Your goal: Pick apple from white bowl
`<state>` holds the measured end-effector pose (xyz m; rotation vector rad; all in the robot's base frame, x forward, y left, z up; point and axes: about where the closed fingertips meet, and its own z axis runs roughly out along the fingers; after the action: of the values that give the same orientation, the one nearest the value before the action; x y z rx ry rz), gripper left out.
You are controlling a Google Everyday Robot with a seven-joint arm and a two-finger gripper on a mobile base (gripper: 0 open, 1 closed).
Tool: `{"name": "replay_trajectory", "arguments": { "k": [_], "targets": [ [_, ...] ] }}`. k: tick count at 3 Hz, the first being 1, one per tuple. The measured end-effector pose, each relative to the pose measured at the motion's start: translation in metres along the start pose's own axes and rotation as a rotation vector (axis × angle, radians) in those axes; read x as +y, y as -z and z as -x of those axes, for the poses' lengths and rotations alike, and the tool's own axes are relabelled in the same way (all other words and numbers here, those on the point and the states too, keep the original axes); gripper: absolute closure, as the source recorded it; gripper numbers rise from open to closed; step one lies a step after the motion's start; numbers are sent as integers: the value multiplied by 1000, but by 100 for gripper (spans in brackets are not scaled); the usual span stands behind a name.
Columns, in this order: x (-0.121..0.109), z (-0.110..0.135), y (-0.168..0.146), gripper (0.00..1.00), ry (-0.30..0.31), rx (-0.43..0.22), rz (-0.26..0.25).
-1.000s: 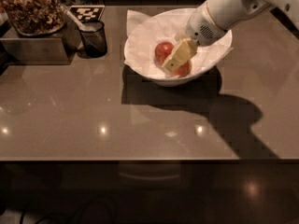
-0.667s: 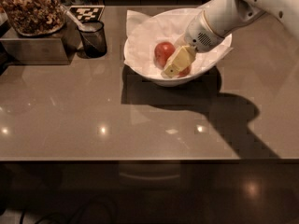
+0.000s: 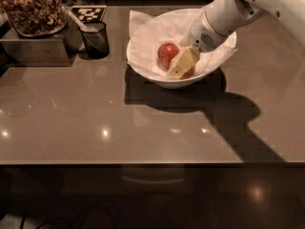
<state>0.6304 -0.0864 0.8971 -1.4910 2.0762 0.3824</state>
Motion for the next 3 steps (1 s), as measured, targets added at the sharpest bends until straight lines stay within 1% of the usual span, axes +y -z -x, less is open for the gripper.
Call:
{"name": "replay_trajectory", "arguments": {
  "k": [1, 2, 3],
  "targets": [
    [-4, -3, -3, 17, 0, 12, -4],
    [-4, -7, -7, 16, -5, 22, 5],
    [0, -11, -16, 17, -8, 36, 29]
  ]
}}
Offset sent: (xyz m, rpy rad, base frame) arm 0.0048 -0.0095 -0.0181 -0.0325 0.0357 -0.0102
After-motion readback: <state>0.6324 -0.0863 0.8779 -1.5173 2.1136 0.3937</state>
